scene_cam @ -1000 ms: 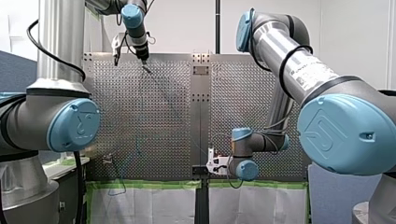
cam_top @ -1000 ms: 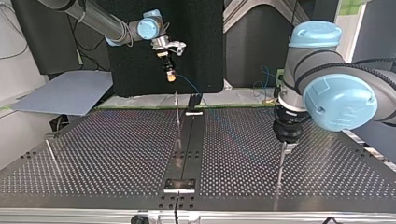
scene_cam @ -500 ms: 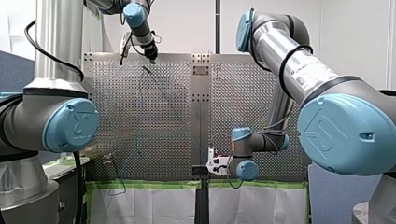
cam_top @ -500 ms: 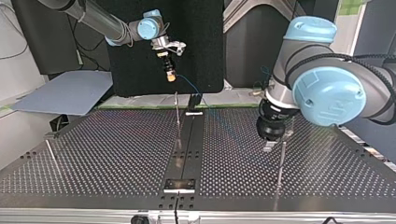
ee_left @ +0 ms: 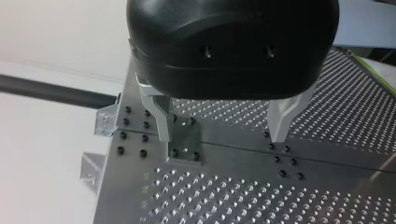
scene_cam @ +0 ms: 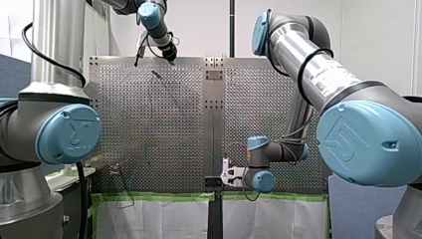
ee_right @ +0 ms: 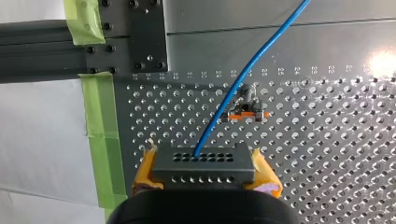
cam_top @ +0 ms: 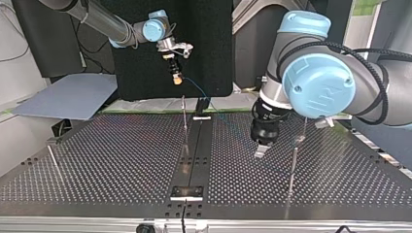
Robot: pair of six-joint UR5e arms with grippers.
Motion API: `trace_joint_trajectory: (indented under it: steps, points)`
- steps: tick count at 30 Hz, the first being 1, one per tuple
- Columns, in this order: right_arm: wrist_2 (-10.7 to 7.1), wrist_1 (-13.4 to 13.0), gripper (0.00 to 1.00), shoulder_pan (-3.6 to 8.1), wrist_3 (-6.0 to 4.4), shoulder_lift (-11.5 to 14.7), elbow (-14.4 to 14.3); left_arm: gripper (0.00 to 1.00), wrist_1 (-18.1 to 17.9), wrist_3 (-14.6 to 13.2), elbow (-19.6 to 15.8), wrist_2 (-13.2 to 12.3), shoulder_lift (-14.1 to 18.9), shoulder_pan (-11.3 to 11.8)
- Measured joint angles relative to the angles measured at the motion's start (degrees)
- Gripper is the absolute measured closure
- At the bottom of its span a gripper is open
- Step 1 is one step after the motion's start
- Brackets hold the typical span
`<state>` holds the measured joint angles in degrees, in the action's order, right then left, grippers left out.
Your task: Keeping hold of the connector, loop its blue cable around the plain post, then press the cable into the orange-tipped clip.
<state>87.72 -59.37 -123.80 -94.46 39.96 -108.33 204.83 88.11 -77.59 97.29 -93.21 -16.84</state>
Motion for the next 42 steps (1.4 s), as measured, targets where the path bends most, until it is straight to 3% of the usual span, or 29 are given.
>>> trace_joint_trajectory:
  steps: [10, 18, 23, 28, 34, 42]
  points:
    - [0.05, 0.29, 1.0, 0.22, -0.1, 0.0, 0.0, 0.0, -2.94, -5.35, 0.0, 5.68, -5.13, -5.68]
    - [0.0, 0.29, 1.0, 0.43, -0.12, 0.0, 0.0, 0.0, -5.62, -7.28, 0.0, 10.22, -9.66, -9.29]
    - [0.05, 0.3, 1.0, 0.45, -0.12, 0.0, 0.0, 0.0, -6.57, -9.15, 0.0, 12.88, -12.33, -8.79]
    - [0.01, 0.3, 1.0, 0.45, -0.13, 0.0, 0.0, 0.0, -7.82, -10.83, 0.0, 15.81, -14.6, -6.41]
    - [0.0, 0.3, 1.0, 0.39, -0.12, 0.0, 0.0, 0.0, -10.54, -12.38, 0.0, 19.15, -15.01, -4.13]
    - [0.0, 0.53, 1.0, 0.29, -0.08, 0.0, 0.0, 0.0, -14.66, -13.84, 0.01, 23.45, -15.03, -3.86]
